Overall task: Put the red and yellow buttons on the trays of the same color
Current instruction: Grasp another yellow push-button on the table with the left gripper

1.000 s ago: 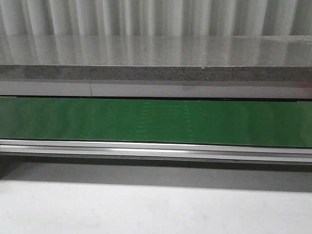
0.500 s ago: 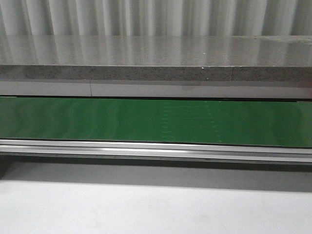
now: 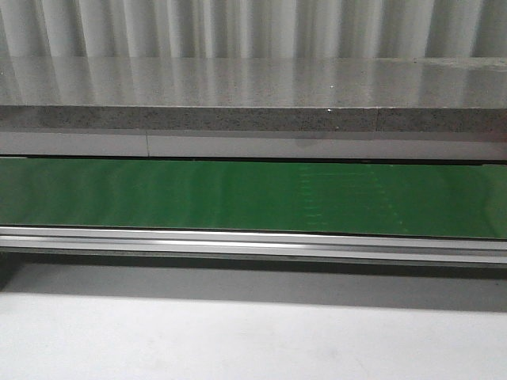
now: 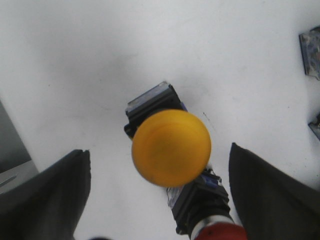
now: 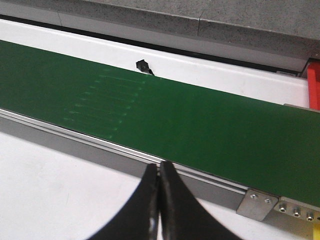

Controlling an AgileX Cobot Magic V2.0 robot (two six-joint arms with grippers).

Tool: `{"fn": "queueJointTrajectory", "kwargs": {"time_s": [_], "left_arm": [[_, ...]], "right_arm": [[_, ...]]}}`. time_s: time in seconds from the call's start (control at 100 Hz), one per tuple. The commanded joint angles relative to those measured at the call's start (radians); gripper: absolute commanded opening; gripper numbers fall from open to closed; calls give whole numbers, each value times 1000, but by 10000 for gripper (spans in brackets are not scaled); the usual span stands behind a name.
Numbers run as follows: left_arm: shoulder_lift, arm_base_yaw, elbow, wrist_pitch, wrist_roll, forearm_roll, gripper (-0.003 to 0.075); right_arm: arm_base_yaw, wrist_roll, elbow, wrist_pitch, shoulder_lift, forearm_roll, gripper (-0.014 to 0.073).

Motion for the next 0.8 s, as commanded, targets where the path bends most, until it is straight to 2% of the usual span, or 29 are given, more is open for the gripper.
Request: {"fn": "queueJointTrajectory", "kwargs": {"time_s": [0.0,0.06,0.13,0.27,0.28,0.42,0.56,0.79], "left_arm": [[-2,2,-36,-31,-16,-15,542],[11,2,-41,-31,-16,-17,536],[15,0,-42,-47,-16,-17,489],[15,0,-45,-52,0,-19,280],[15,0,-45,-52,2,-19,246],[9,0,-45,-54,5,-19,94],[-33,0,-47,-60,57,-19,81],[-147,-10,-98,-51,331,-48,81]], "right_arm": [[1,-11,-23,-65,8,3,-67],[1,-11,-23,-65,8,3,-67],[1,-11,-23,-65,8,3,-67],[1,-11,-23,-65,8,3,-67],[1,-11,-23,-65,8,3,-67],[1,-11,-23,-65,8,3,-67],[1,-11,-23,-65,8,3,-67],[1,-11,-23,-65,8,3,-67]]}}
